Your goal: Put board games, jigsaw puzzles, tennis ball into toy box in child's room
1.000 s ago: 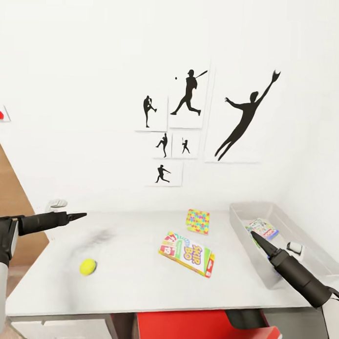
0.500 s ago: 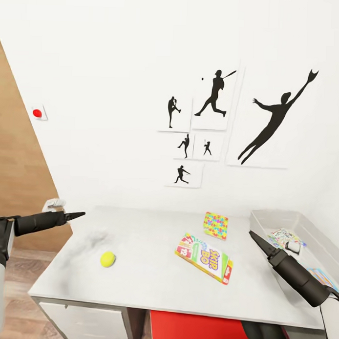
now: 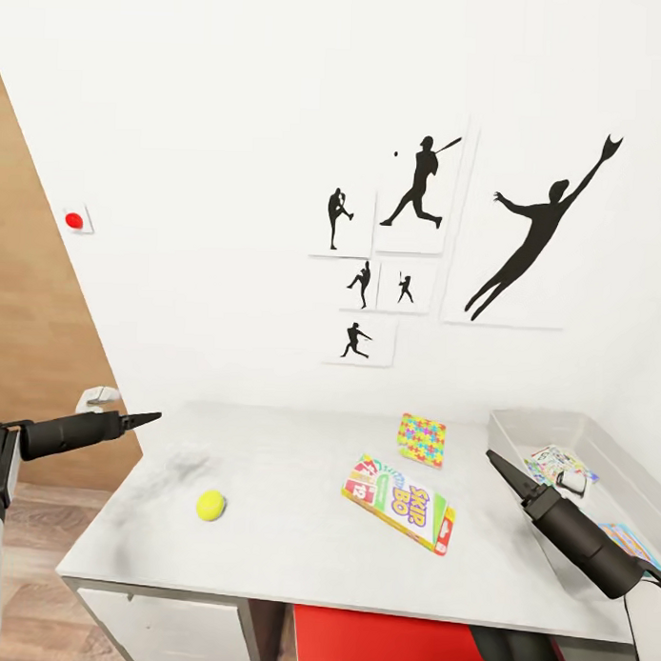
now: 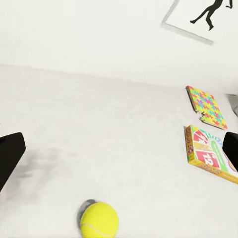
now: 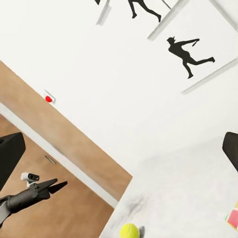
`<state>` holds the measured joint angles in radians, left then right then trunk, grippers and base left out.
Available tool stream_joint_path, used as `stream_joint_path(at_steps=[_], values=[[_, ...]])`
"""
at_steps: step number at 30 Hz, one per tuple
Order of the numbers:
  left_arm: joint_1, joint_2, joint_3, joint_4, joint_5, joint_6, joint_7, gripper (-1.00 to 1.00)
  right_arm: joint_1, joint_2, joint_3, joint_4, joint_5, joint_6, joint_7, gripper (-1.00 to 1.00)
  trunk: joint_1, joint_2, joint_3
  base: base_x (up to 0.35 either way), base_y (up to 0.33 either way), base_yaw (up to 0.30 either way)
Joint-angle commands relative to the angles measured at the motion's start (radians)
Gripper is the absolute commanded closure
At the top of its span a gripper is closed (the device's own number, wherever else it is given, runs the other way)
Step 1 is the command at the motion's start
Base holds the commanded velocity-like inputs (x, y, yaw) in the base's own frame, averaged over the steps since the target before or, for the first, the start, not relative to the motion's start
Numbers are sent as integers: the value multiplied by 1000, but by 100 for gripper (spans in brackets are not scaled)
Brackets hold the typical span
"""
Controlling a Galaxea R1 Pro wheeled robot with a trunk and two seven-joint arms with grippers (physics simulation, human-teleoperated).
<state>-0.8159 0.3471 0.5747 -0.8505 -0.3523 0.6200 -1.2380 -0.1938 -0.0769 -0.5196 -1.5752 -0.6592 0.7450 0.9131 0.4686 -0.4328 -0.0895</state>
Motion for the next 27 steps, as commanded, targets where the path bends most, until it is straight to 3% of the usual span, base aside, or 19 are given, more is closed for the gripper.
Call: stream_joint_path(at_steps=[1, 9, 15, 20, 27], values=[[-2, -1, 4, -1, -10, 9, -9, -100, -1, 0, -1, 0, -3, 6, 1, -100, 1, -2, -2, 0, 0, 0], [-2, -2, 4, -1, -10, 9, -8, -100, -1, 0, 0, 3, -3, 3, 4, -100, 1, -2, -2, 0, 0, 0], [4, -36, 7, 9, 24, 38, 26, -100, -3, 15, 3, 10, -3, -26, -30, -100, 1, -2, -2, 0, 0, 0], [4, -46, 7, 17, 1, 10, -2, -100, -1, 41, 0, 17, 3, -40, -10, -100, 1, -2, -2, 0, 5, 0], [4, -46, 7, 19, -14, -10, -42, -100, -1, 48, 0, 18, 4, -44, 17, -100, 1, -2, -2, 0, 137, 0]])
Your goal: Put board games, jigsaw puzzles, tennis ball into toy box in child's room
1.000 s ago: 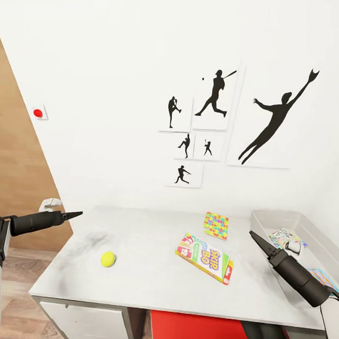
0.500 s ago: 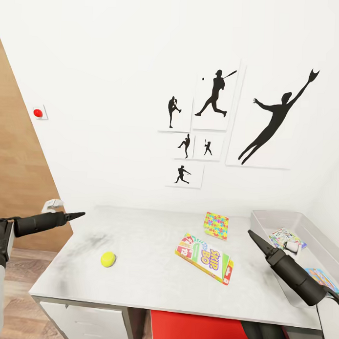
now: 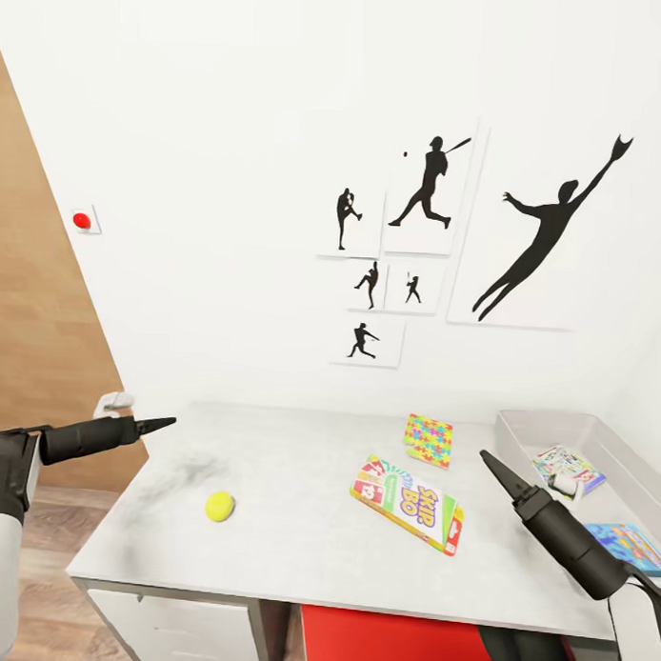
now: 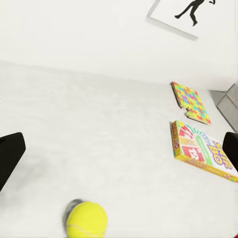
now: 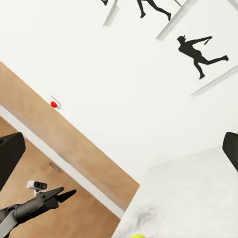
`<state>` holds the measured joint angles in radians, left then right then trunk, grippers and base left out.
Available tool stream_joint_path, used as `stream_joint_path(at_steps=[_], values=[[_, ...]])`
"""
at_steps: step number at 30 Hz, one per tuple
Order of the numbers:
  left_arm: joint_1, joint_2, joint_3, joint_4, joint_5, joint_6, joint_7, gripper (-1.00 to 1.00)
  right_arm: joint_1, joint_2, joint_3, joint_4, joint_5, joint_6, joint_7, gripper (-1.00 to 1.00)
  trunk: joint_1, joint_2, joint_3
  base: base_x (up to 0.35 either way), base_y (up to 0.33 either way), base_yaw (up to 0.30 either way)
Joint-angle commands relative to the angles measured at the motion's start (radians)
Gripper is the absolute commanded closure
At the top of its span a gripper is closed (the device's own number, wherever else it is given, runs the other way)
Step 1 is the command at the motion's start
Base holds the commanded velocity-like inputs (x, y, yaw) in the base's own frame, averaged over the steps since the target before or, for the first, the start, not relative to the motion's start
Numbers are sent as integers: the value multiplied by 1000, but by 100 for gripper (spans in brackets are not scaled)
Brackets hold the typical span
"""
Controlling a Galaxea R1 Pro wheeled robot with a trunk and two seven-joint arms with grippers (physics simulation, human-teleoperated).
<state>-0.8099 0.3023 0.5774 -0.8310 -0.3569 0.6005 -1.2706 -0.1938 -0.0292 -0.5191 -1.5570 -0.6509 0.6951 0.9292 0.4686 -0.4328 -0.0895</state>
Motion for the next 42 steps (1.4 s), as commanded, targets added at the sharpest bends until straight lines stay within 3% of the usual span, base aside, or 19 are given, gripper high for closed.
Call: stream_joint_path(at_steps=[1, 6, 19, 20, 26, 30, 33, 34, 36, 39, 42], values=[[-2, -1, 4, -1, -9, 10, -15, -100, -1, 0, -1, 0, -4, 6, 1, -100, 1, -2, -2, 0, 82, 0], [-2, 0, 5, -1, -10, 9, -42, -100, -1, 1, 0, 0, -3, 6, -2, -100, 1, -2, -2, 0, 184, 0], [-2, 0, 6, -1, -10, 8, -42, -100, -1, 3, 20, -10, -4, 18, -70, -100, 1, -2, -2, 0, 144, 0], [-2, 0, 6, -1, -10, 7, -42, -100, -1, 2, 47, -11, -4, 19, -249, -100, 1, -2, -2, -16, 180, 0], [-2, 1, 7, -1, -10, 5, -42, -100, -2, 3, 128, -18, -3, 41, -383, -100, 1, -2, -2, -14, 116, 0], [-2, -1, 5, -1, -11, 4, -42, -100, -20, 4, 164, -22, -9, 79, -550, -100, 1, -2, -2, -2, 18, 0], [-2, -3, 4, -1, -11, 4, -42, -100, -125, 6, 183, -20, -20, 153, -721, -100, 1, -2, -2, 0, 4, 0], [-2, -3, 4, -1, -11, 3, -42, -100, -150, 6, 186, -17, -21, 171, -748, -100, 1, -2, -2, 0, 2, 0], [-2, -3, 4, 0, -11, 3, -41, -100, -256, 9, 197, 2, -24, 234, -853, -100, 1, -2, -2, 0, 1, 0], [-2, -3, 4, 0, -11, 2, -41, -100, -390, 20, 206, 75, -25, 271, -984, -100, 1, -2, -2, 0, 0, 0], [-2, -3, 4, 0, -11, 2, -41, -100, -541, 34, 226, 230, -23, 282, -1135, -100, 1, -2, -2, 0, 0, 0]])
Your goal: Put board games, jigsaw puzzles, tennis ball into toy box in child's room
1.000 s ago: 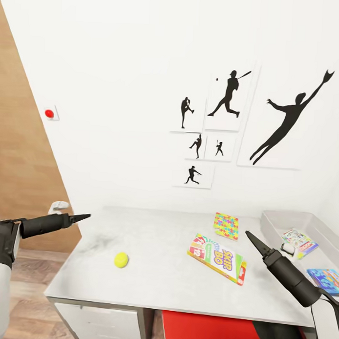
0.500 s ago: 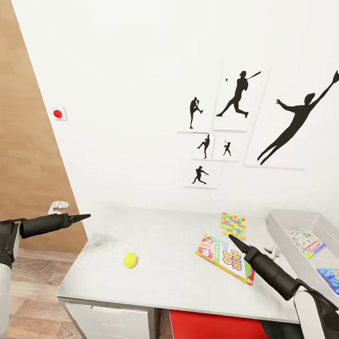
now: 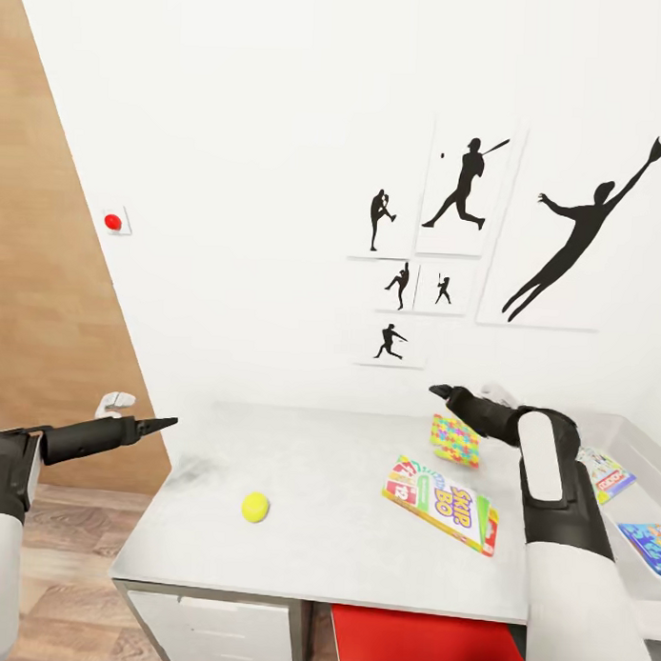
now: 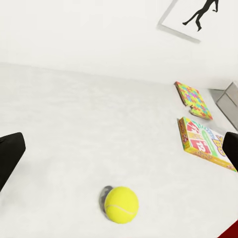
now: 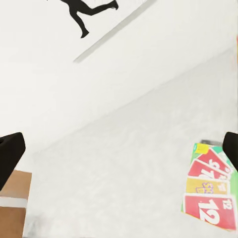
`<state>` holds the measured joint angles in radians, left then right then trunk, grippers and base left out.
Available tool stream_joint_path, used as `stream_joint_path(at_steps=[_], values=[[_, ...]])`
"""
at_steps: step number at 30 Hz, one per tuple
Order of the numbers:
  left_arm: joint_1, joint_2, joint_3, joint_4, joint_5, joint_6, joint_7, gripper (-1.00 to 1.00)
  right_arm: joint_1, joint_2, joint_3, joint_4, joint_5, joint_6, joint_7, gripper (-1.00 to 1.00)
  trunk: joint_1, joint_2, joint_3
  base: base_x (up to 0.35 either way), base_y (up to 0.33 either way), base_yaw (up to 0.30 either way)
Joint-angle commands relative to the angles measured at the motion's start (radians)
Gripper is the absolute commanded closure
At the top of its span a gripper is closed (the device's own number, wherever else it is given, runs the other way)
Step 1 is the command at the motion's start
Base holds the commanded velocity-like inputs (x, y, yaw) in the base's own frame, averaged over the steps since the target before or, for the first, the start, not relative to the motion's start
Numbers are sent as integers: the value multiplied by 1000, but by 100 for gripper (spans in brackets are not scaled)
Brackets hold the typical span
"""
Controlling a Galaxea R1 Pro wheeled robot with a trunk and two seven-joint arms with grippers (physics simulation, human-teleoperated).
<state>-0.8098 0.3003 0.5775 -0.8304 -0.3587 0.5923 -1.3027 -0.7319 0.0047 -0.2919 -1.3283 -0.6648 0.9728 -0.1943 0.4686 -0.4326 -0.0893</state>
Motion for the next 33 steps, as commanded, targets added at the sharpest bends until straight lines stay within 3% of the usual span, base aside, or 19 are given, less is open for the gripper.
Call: stream_joint_path(at_steps=[1, 4, 8, 12, 14, 19, 33], values=[[-2, 0, 4, -1, -9, 11, -9, -100, -26, 2, 4, 33, -8, 2, -35, -100, 1, -2, -2, 0, 0, 0], [-2, 0, 5, -1, -9, 11, -9, -100, -153, 9, 30, 254, -4, -34, -144, -100, 1, -2, -2, 0, 0, 0], [-2, 0, 5, -1, -9, 11, -9, -100, -275, 10, 41, 523, 7, -139, -189, -100, 1, -2, -2, 0, 0, 0], [-2, 2, 5, -1, -9, 11, -10, -100, -388, -5, 55, 827, 53, -252, -219, -100, 1, -2, -2, 0, 0, 0], [-2, 3, 6, -1, -9, 11, -10, -100, -409, -8, 58, 889, 79, -286, -224, -100, 1, -2, -2, 0, 0, 0], [-2, 3, 6, -1, -9, 11, -10, -100, -427, -17, 61, 943, 110, -319, -230, -100, 1, -2, -2, 0, 0, 0], [-2, 6, 7, -2, -9, 11, -11, -100, -429, -49, 62, 955, 120, -337, -232, -100, 1, -2, -19, 0, 0, -3]])
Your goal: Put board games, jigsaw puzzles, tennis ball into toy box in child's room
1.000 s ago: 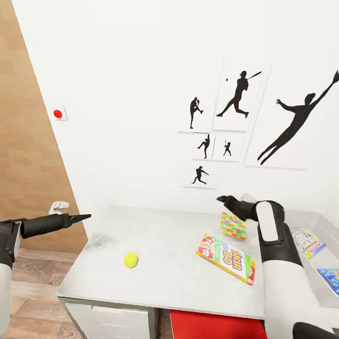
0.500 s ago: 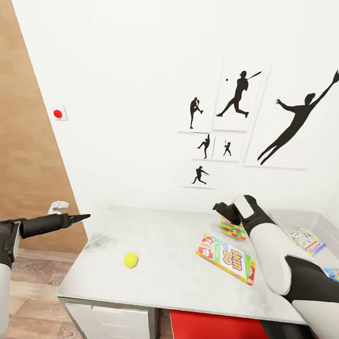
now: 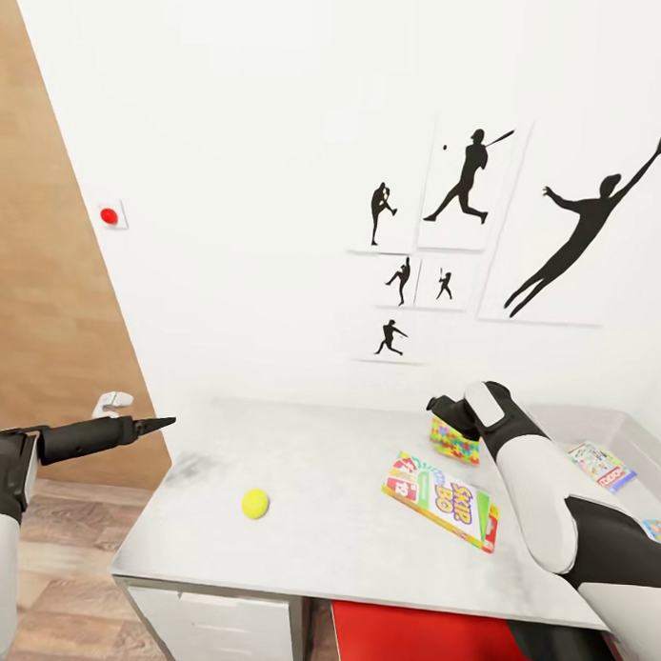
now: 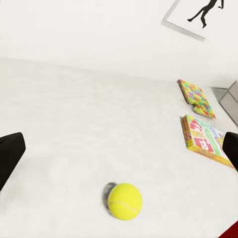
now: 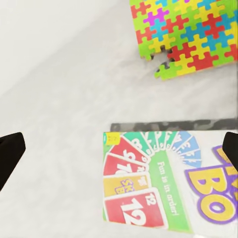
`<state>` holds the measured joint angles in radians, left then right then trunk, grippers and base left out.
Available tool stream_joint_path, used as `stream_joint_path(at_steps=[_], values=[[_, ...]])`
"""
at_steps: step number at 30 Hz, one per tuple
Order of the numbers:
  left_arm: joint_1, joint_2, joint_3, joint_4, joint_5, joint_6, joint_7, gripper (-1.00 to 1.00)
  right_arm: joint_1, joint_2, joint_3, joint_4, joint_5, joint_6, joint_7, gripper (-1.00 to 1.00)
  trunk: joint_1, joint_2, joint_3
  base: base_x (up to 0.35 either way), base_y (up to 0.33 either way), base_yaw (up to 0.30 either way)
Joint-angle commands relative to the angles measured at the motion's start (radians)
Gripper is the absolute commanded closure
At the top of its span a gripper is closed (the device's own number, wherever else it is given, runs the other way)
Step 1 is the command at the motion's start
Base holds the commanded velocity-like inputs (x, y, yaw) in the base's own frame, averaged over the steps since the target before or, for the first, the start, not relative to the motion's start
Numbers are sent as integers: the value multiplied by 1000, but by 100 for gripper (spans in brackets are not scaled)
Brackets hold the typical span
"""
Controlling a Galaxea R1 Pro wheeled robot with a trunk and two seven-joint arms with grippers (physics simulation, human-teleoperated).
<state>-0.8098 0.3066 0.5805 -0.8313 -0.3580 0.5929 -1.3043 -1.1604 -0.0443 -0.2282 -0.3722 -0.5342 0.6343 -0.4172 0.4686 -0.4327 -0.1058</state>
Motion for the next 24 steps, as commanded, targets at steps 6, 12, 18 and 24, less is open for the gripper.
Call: stream_joint_path(at_steps=[6, 12, 18, 24], values=[[-2, 1, 4, 0, -9, 10, -20, -100, -1, -11, -2, -1, -9, -2, -8, -100, 1, -2, -12, 0, 0, -57], [-2, 5, 6, 0, -12, 10, -89, -100, -1, -14, -2, -2, -8, -2, -8, -100, 1, -2, -22, 0, 0, -72], [-2, 58, 10, 0, -15, 10, -262, -100, -2, -30, -2, -2, -1, -4, -8, -100, 1, -2, -32, 0, 0, -74], [-2, 106, 10, 0, -12, 11, -266, -100, -2, -34, -3, -2, 54, -4, -8, -100, 1, -2, -42, 0, 0, -74]])
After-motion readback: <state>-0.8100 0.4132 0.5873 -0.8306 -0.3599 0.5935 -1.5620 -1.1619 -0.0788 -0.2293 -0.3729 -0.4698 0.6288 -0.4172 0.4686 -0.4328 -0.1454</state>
